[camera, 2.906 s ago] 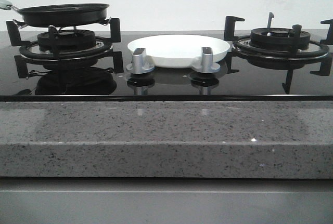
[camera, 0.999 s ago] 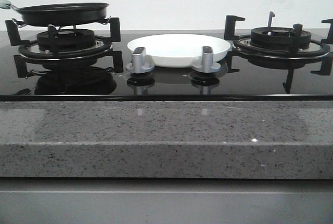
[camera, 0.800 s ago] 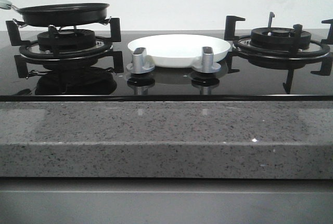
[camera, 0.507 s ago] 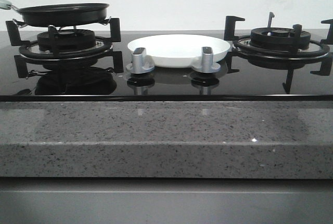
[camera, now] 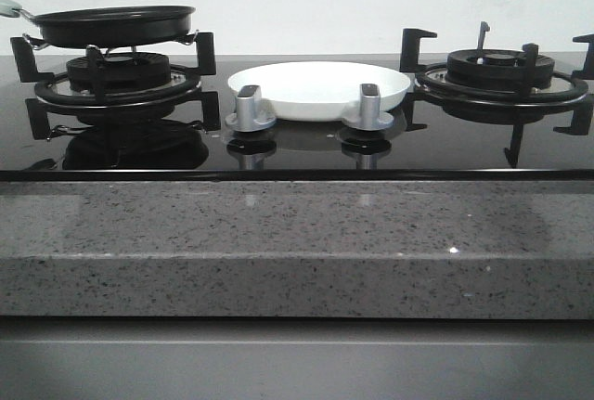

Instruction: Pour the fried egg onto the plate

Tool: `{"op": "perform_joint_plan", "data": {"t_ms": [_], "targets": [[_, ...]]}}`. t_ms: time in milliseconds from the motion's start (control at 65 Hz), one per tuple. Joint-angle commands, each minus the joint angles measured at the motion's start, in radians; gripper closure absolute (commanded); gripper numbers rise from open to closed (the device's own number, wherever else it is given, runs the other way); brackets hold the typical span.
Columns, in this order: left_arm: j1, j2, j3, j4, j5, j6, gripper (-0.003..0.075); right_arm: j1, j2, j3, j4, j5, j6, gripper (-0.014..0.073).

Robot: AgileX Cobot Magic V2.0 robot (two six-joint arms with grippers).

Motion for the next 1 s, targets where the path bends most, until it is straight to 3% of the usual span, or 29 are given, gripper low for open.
{"op": "perform_joint_plan", "data": {"t_ms": [0,31,477,784,984], "targets": [[-0.008,0.013,-0.036,0.0,-0.077,-0.006,0.002,-0.007,0.019,-0.032,0.003,-0.099,-0.001,-0.0024],[-0.008,0.013,-0.036,0.0,-0.077,-0.006,0.0038,-0.007,0.019,-0.028,0.003,-0.103,-0.001,-0.0079],[-0.008,0.013,-0.036,0.0,-0.075,-0.006,0.0141,-0.007,0.029,-0.028,0.011,-0.116,-0.001,-0.0049],[-0.008,0.013,-0.036,0.0,-0.075,-0.006,0.0199,-0.007,0.324,-0.199,0.124,-0.072,-0.001,-0.0047],[-0.008,0.013,-0.036,0.0,-0.07,-0.006,0.0231,0.015,0.552,-0.35,0.15,-0.028,-0.001,0.0094]]}}
